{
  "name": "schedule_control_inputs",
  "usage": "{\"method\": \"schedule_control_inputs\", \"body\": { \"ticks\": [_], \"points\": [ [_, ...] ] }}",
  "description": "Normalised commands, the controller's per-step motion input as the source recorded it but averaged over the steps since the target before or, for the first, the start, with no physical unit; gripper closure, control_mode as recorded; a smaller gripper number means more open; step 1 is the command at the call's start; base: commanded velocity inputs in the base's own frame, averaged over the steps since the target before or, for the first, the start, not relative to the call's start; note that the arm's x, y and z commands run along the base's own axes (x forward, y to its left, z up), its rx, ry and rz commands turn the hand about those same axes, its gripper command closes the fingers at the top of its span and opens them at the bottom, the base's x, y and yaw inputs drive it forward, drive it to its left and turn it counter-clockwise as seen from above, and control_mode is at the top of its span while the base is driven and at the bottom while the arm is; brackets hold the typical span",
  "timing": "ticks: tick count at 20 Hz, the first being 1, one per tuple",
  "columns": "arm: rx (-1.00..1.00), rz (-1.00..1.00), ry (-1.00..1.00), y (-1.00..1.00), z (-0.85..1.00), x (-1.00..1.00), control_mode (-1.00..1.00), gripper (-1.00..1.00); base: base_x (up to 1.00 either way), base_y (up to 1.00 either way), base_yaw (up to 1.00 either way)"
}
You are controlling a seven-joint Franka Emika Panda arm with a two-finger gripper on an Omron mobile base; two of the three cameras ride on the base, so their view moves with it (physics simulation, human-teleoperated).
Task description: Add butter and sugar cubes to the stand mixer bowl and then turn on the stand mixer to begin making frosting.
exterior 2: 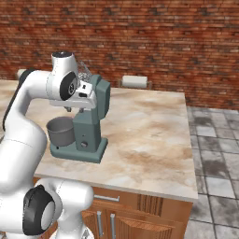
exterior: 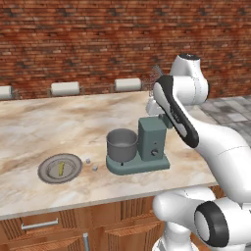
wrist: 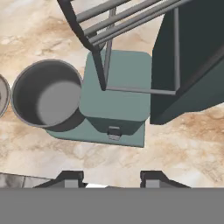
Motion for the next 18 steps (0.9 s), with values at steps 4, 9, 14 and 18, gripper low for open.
{"method": "schedule_control_inputs", "body": {
  "ticks": [4,9,14,18],
  "points": [
    [0.00,0.00,0.00,0.00,0.00,-0.13,-1.00,-1.00,0.00,0.00,0.00],
    [0.00,0.00,-0.05,0.13,0.00,-0.53,-1.00,-1.00,0.00,0.00,0.00],
    [-0.06,0.00,-0.13,0.45,0.00,-0.65,-1.00,-1.00,0.00,0.00,0.00],
    [-0.09,-0.05,-0.02,0.74,0.00,-0.34,-1.00,-1.00,0.00,0.00,0.00]
  ]
}}
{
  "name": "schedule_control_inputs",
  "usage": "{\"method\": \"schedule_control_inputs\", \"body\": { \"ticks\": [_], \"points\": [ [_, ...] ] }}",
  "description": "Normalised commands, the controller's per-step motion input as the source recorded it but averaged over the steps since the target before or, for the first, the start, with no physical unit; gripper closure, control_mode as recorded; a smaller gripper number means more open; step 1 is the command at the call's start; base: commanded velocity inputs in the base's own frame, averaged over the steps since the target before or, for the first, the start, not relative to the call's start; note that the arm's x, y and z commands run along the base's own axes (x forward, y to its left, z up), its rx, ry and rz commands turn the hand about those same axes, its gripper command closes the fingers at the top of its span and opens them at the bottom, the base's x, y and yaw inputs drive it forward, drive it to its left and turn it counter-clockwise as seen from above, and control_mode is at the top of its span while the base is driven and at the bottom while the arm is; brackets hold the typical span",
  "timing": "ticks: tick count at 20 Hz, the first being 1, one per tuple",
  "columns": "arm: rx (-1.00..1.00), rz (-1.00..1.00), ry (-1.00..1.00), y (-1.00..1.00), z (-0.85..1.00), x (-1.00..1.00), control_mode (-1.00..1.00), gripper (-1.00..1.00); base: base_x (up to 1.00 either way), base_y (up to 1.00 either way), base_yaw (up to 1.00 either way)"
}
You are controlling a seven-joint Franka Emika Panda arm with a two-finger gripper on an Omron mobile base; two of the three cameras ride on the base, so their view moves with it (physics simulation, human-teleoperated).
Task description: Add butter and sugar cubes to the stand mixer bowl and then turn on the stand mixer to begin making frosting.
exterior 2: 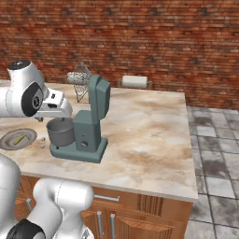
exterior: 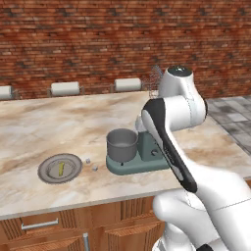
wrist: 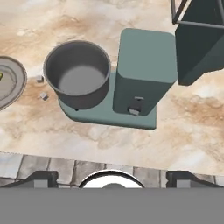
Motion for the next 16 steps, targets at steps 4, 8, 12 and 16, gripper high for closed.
{"method": "schedule_control_inputs", "body": {
  "ticks": [4,8,12,16],
  "points": [
    [-0.10,-0.13,0.00,0.97,-0.01,-0.14,-1.00,-1.00,0.00,0.00,0.00],
    [-0.03,-0.14,0.00,0.93,-0.03,-0.11,-1.00,-1.00,0.00,0.00,0.00],
    [0.00,-0.15,-0.15,0.76,-0.06,-0.19,-1.00,-1.00,0.00,0.00,0.00],
    [0.00,-0.15,-0.31,0.63,-0.19,-0.26,-1.00,-1.00,0.00,0.00,0.00]
  ]
}}
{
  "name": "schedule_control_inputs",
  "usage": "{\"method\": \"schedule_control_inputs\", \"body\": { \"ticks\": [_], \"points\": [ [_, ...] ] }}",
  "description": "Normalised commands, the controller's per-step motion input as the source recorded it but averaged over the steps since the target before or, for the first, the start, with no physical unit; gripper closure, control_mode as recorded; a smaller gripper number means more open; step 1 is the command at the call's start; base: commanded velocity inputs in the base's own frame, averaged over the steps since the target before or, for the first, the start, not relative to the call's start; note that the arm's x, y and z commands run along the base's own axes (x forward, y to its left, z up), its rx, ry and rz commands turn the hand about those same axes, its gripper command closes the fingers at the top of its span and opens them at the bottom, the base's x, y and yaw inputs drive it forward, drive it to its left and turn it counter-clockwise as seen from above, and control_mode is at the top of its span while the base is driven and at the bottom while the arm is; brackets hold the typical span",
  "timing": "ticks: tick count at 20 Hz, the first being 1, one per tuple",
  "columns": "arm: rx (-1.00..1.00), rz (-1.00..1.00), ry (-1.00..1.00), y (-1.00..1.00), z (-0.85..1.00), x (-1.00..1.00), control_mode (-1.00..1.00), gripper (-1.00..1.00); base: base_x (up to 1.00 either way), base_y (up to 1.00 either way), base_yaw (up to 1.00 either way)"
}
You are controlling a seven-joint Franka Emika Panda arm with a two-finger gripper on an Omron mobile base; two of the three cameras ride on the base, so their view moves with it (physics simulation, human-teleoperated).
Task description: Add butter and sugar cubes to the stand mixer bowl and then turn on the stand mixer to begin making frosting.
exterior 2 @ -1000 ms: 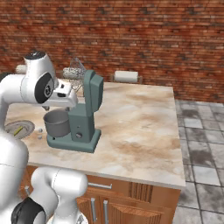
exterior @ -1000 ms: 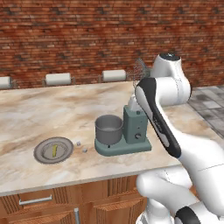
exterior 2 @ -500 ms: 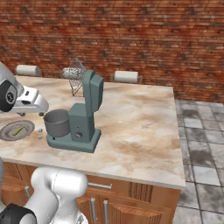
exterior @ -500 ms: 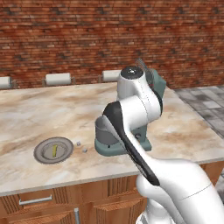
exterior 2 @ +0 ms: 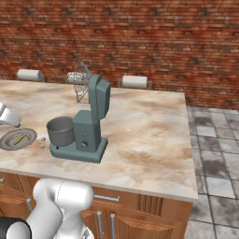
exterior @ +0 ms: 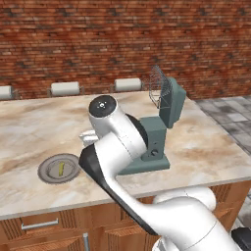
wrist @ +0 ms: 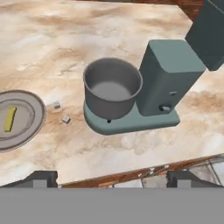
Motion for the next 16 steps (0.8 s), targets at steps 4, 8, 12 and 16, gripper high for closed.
{"method": "schedule_control_inputs", "body": {
  "ticks": [4,8,12,16],
  "points": [
    [0.06,-0.12,-0.39,0.28,-0.33,-0.28,-1.00,-1.00,0.00,0.00,0.00],
    [0.19,-0.01,-0.45,0.00,-0.34,-0.23,-1.00,-1.00,0.00,0.00,0.00],
    [0.18,-0.15,-0.14,0.26,-0.07,0.08,-1.00,-1.00,0.00,0.00,0.00],
    [0.16,-0.30,0.04,0.52,0.00,0.31,-1.00,-1.00,0.00,0.00,0.00]
  ]
}}
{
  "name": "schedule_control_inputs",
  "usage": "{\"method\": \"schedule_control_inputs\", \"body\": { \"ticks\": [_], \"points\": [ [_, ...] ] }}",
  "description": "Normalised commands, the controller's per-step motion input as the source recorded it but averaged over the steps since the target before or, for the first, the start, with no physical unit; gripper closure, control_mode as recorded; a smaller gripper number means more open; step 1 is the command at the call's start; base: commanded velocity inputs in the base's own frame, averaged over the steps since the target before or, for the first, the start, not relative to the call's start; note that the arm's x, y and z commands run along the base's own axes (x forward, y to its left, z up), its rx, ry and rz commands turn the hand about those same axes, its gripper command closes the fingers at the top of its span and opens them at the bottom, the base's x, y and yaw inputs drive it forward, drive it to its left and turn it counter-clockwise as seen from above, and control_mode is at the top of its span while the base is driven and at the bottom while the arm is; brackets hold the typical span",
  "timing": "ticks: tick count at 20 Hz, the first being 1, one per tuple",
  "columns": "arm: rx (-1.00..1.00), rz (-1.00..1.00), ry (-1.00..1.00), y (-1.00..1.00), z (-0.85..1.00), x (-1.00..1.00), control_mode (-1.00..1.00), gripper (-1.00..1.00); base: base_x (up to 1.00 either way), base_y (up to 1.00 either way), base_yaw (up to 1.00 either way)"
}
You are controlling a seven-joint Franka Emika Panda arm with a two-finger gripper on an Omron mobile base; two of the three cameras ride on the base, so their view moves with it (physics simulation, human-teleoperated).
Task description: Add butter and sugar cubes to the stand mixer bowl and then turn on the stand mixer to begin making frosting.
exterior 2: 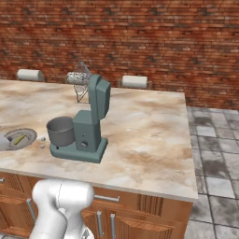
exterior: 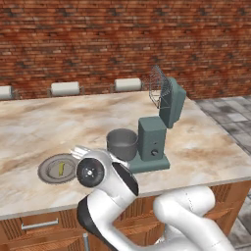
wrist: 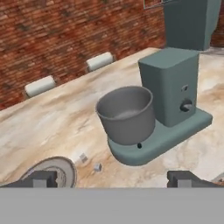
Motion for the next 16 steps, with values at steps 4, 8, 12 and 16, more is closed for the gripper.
{"method": "schedule_control_inputs", "body": {
  "ticks": [4,8,12,16],
  "points": [
    [0.16,-0.36,0.17,0.62,0.00,0.23,-1.00,-1.00,0.00,0.00,0.00],
    [0.14,-0.41,0.22,0.56,0.00,0.03,-1.00,-1.00,0.00,0.00,0.00],
    [0.05,-0.38,0.21,0.25,-0.10,0.09,-1.00,-1.00,0.00,0.00,0.00],
    [0.02,-0.28,0.02,0.04,-0.48,0.25,-1.00,-1.00,0.00,0.00,0.00]
  ]
}}
